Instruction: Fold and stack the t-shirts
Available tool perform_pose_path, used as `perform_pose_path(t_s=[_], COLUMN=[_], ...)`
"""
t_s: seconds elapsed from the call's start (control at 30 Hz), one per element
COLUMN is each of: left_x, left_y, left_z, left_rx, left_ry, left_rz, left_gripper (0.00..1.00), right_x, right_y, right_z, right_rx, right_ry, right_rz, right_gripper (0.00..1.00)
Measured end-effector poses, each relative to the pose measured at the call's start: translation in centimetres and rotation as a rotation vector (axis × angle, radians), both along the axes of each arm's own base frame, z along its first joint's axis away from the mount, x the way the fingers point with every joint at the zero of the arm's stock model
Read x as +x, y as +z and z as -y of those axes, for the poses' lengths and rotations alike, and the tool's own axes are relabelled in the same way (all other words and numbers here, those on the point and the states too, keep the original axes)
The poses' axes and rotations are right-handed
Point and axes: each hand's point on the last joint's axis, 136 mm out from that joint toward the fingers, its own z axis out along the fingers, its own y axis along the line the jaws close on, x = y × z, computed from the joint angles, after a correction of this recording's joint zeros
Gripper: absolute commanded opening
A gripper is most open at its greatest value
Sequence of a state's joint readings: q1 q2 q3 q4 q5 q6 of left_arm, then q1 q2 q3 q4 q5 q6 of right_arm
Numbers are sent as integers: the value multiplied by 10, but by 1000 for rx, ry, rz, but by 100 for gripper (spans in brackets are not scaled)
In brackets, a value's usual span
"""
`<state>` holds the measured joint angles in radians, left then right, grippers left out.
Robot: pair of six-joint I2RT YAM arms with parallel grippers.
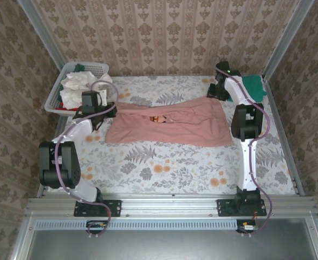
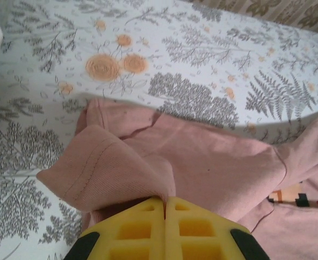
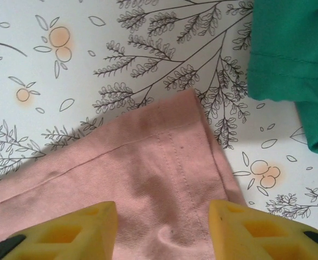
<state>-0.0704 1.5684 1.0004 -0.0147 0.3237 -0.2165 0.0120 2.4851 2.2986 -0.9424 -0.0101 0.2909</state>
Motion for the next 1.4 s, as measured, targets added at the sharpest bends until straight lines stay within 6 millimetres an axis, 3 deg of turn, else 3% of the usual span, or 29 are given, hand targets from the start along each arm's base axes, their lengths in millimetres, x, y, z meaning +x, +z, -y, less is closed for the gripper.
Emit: perform_pose_path(t_s=[0.1,0.23,0.37,0.5,0.6,0.7,0.87,1.1,1.4], left_x=[3,3,3,9,17,22,22,25,44], left_y=[-4,-20,-26,-16,-3,6,6,9,21], left_z=[3,4,5,7,9,10,11,8,11], left_rx=[-9,-11,-14,-23,-30,-33,-37,-44,-56], left_ry=[-12,-16,-22,-31,-37,-41,-45,-45,-56], left_rz=[-7,-48,-70,-47,-17,5,2,-10,6], left_gripper=[0,0,0,0,0,0,0,0,0], right_x=[5,28,39,40,40,36,33,26,26], right_y=[4,7,-12,-29,-22,-29,-31,-33,-26], right_z=[2,4,6,9,6,5,9,9,10], right_rx=[1,7,19,35,81,110,137,134,92], right_ry=[-8,-29,-59,-87,-97,-106,-124,-124,-89], right_rz=[16,74,73,44,44,16,-3,-32,-18], right_gripper=[56,58,67,68,61,54,39,2,0])
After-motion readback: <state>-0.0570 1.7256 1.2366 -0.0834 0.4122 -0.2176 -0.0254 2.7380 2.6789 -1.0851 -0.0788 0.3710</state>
